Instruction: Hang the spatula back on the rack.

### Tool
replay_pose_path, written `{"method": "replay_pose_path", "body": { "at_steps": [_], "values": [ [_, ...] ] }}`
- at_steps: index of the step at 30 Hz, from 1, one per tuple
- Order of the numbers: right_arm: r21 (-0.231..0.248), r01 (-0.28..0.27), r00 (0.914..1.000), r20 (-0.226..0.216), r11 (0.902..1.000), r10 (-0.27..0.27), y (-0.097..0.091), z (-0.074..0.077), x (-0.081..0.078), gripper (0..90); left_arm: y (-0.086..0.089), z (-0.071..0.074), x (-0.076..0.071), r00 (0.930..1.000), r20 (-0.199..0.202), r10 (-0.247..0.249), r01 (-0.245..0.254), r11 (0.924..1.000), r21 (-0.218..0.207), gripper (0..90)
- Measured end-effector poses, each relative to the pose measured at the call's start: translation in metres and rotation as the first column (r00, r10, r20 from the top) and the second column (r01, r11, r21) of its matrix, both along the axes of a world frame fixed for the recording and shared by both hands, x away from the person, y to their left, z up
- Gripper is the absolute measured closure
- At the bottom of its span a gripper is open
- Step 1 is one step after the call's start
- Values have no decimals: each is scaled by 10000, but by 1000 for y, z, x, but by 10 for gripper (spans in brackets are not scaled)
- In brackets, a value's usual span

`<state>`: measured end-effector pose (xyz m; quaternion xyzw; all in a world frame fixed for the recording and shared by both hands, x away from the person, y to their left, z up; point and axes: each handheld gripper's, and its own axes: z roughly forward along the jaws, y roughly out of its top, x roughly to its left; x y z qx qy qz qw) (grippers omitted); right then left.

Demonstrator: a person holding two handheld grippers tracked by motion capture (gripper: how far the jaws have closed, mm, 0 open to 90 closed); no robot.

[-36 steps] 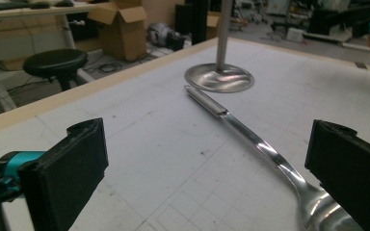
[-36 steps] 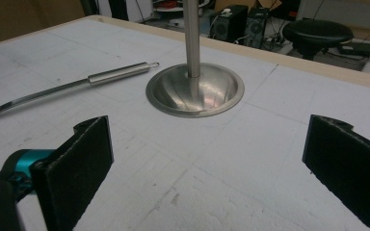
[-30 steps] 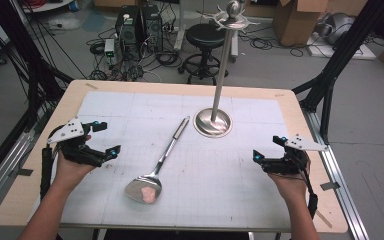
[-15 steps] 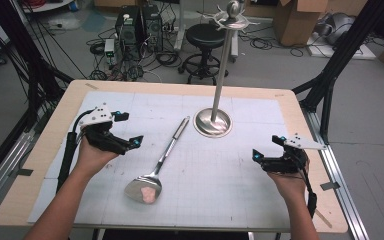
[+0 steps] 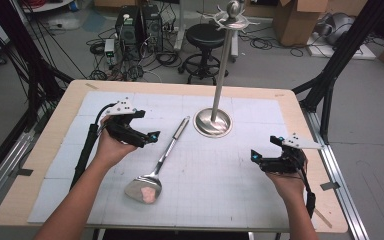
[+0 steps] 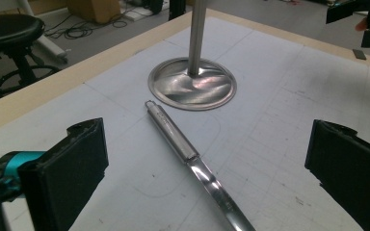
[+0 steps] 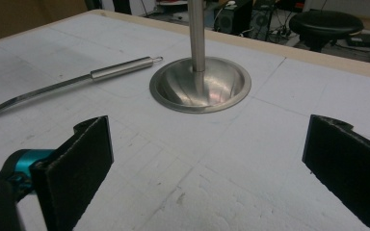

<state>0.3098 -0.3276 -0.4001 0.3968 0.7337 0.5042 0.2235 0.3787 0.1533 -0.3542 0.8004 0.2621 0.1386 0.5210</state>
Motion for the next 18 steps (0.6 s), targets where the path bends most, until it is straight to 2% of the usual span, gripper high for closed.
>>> {"method": "replay_pose_path", "body": {
  "at_steps": [9, 13, 18],
  "values": [
    [13, 17, 10000, -72, 10000, -17, 0, -1, 1, 26, -17, 4, 12, 9994, -320, 124, -118, 9998, 187, 17],
    [-53, 11, 10000, -96, 10000, -11, 0, -2, 2, 26, -27, 4, 17, 9992, -372, 131, -114, 9988, 469, 17],
    [-127, -11, 9999, -167, 9999, 9, 2, -4, 3, 26, -40, 4, 25, 9971, -658, 374, -324, 9966, 756, 17]
  ]
}}
